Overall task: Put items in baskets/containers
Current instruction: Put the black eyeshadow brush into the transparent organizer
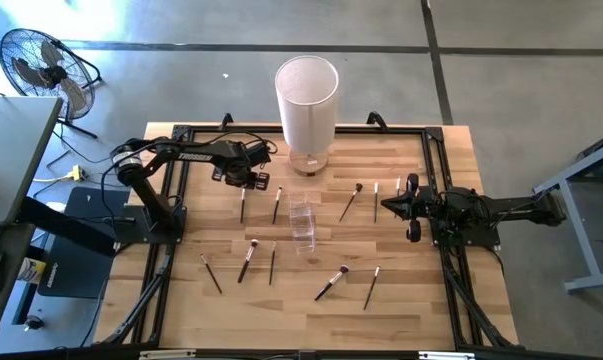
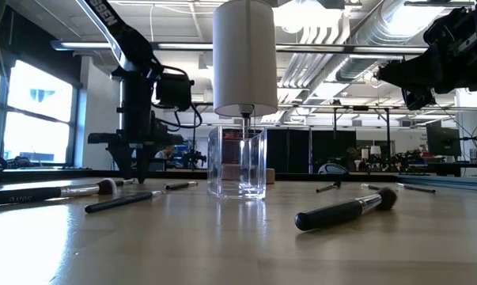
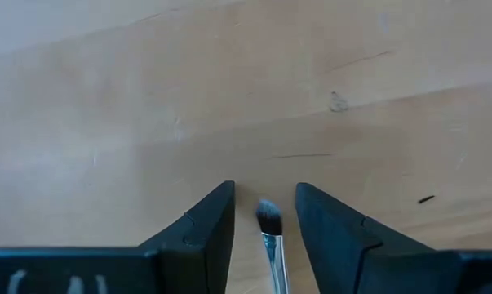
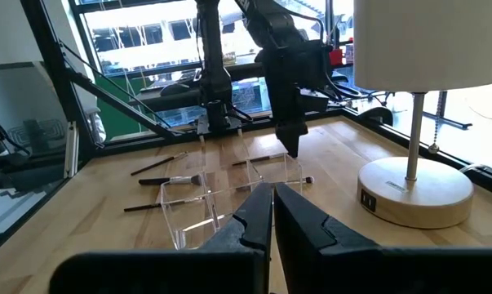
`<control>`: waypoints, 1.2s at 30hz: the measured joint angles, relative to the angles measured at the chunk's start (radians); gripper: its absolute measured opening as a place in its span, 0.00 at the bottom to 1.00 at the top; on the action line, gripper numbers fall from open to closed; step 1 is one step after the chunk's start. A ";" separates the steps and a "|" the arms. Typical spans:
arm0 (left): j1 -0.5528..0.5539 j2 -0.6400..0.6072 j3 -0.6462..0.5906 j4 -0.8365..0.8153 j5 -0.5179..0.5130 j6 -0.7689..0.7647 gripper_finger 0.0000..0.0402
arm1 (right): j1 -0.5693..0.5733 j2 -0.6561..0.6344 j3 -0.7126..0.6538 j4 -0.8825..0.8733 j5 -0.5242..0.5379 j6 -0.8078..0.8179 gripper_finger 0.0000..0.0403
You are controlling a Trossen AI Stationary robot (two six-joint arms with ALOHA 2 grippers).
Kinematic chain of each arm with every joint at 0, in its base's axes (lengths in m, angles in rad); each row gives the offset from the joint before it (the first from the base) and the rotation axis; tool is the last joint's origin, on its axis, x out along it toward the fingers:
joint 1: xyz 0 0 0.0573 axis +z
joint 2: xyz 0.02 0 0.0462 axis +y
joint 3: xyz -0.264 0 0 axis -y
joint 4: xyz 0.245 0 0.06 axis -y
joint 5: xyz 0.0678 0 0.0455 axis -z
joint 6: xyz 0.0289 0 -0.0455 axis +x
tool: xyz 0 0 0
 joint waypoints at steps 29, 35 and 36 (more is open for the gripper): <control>-0.372 -0.340 -0.007 0.049 -0.266 -0.270 0.00 | 0.000 0.000 0.000 0.000 0.000 0.000 0.03; -0.569 -0.400 -0.005 0.443 -0.594 -0.006 0.00 | 0.000 0.000 0.000 -0.002 0.000 0.000 0.03; -0.584 -0.400 -0.005 0.515 -0.602 0.091 0.00 | 0.000 0.000 0.000 -0.001 0.000 0.000 0.03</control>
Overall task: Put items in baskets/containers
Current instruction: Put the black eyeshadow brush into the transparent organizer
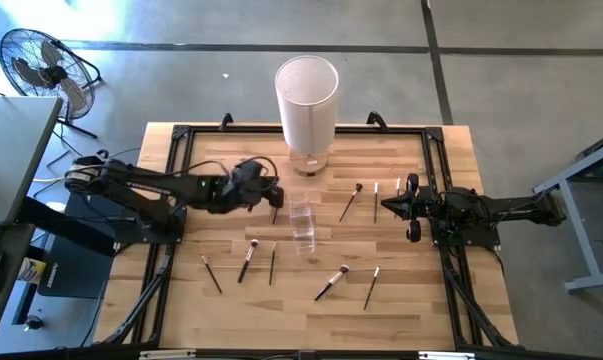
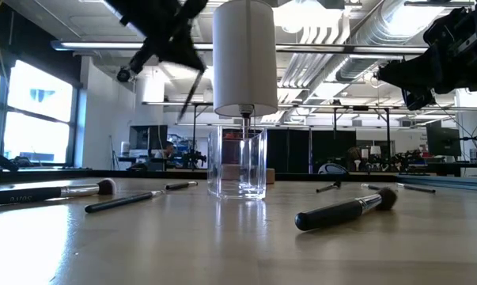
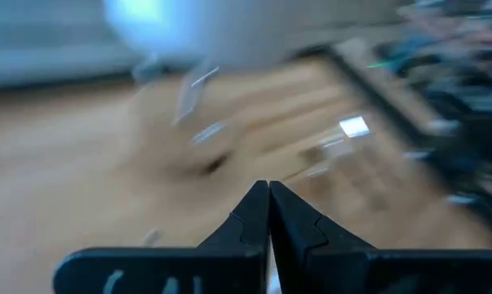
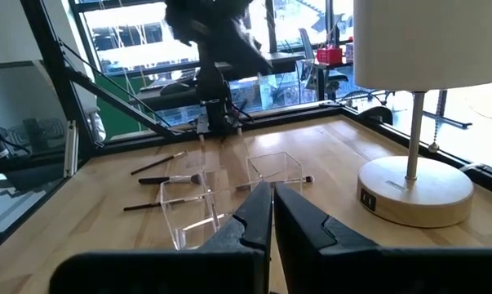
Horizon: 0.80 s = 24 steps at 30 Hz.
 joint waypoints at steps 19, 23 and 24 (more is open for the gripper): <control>0.082 0.145 -0.136 0.802 0.217 0.662 0.00 | 0.000 0.004 0.000 0.000 0.000 0.000 0.03; 0.119 0.145 -0.218 0.893 0.266 0.657 0.00 | 0.000 0.004 0.000 0.001 0.000 0.000 0.03; 0.127 0.145 -0.235 0.906 0.286 0.657 0.00 | 0.000 0.004 0.000 0.000 0.000 0.000 0.03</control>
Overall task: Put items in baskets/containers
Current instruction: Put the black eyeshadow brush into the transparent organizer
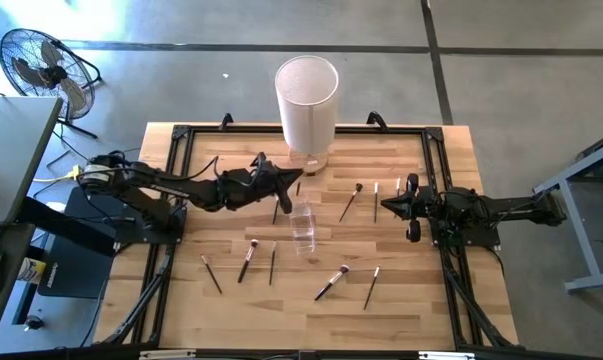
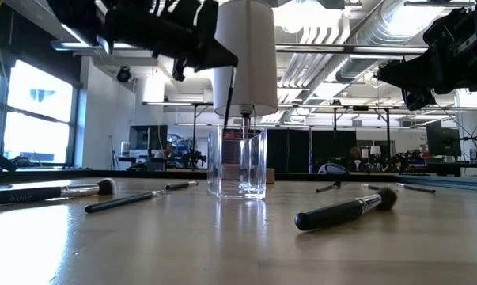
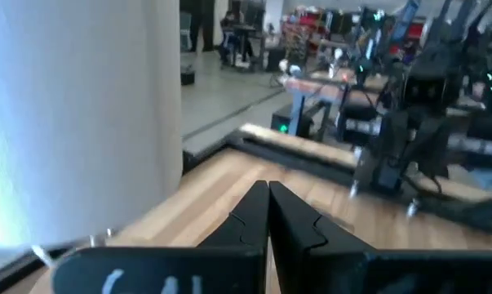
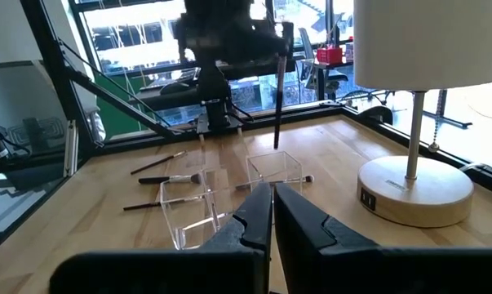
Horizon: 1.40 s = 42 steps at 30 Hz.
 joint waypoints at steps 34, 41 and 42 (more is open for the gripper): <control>0.038 0.060 0.089 -0.211 0.121 0.112 0.28 | 0.000 0.000 0.000 0.000 0.000 0.000 0.03; 0.037 0.016 0.324 -0.640 0.120 0.103 0.30 | 0.000 0.000 0.000 0.001 0.000 0.000 0.03; 0.037 0.016 0.370 -0.723 0.121 0.091 0.30 | 0.000 0.000 0.000 0.000 0.000 0.000 0.03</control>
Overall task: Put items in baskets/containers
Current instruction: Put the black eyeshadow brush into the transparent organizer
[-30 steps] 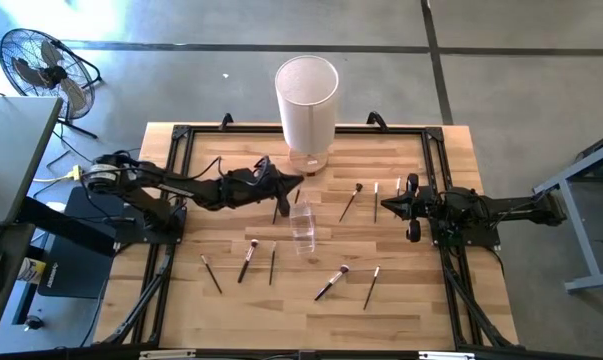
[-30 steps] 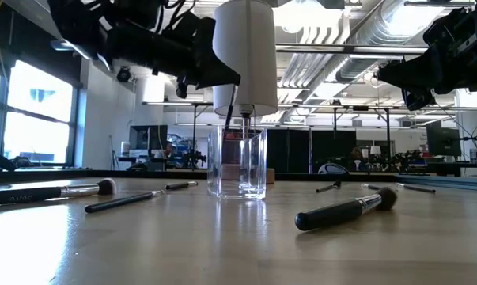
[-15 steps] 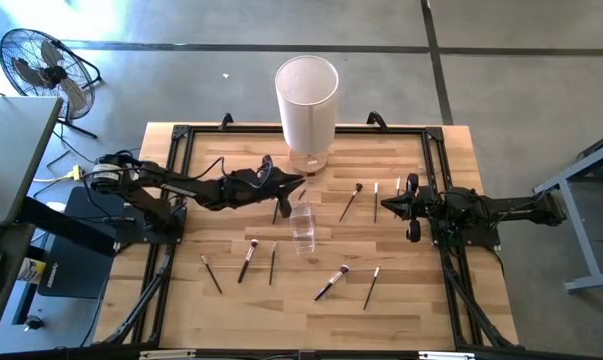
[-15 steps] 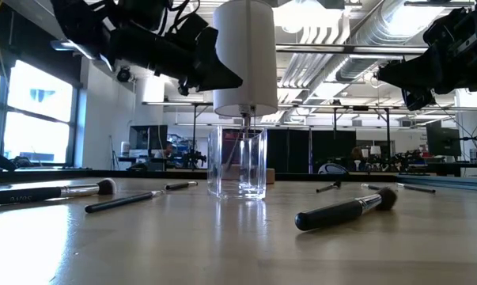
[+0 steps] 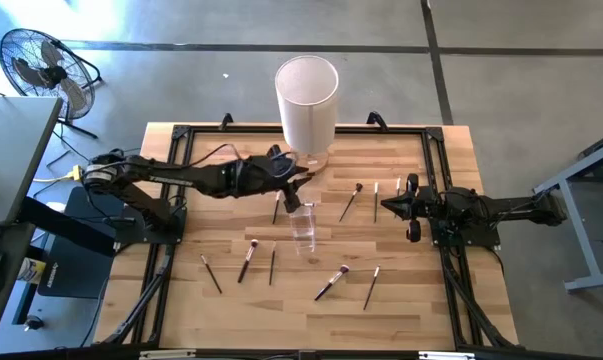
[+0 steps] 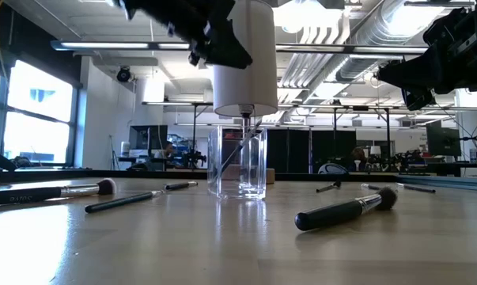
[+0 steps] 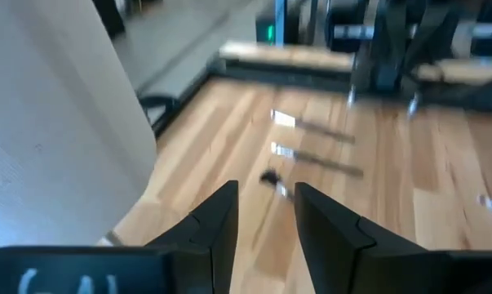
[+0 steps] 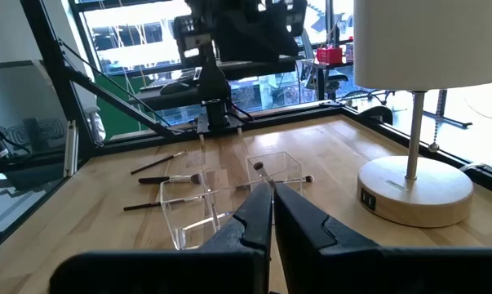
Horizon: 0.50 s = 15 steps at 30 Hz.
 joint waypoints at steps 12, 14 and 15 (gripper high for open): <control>-0.089 -0.003 0.381 -0.677 0.021 -0.485 0.30 | 0.000 0.000 0.000 0.000 0.000 0.000 0.03; -0.149 -0.002 0.381 -0.730 0.004 -0.577 0.30 | 0.000 0.000 0.000 0.000 0.000 0.000 0.03; -0.183 -0.002 0.381 -0.763 -0.022 -0.633 0.30 | 0.000 0.000 0.000 0.000 0.000 0.000 0.03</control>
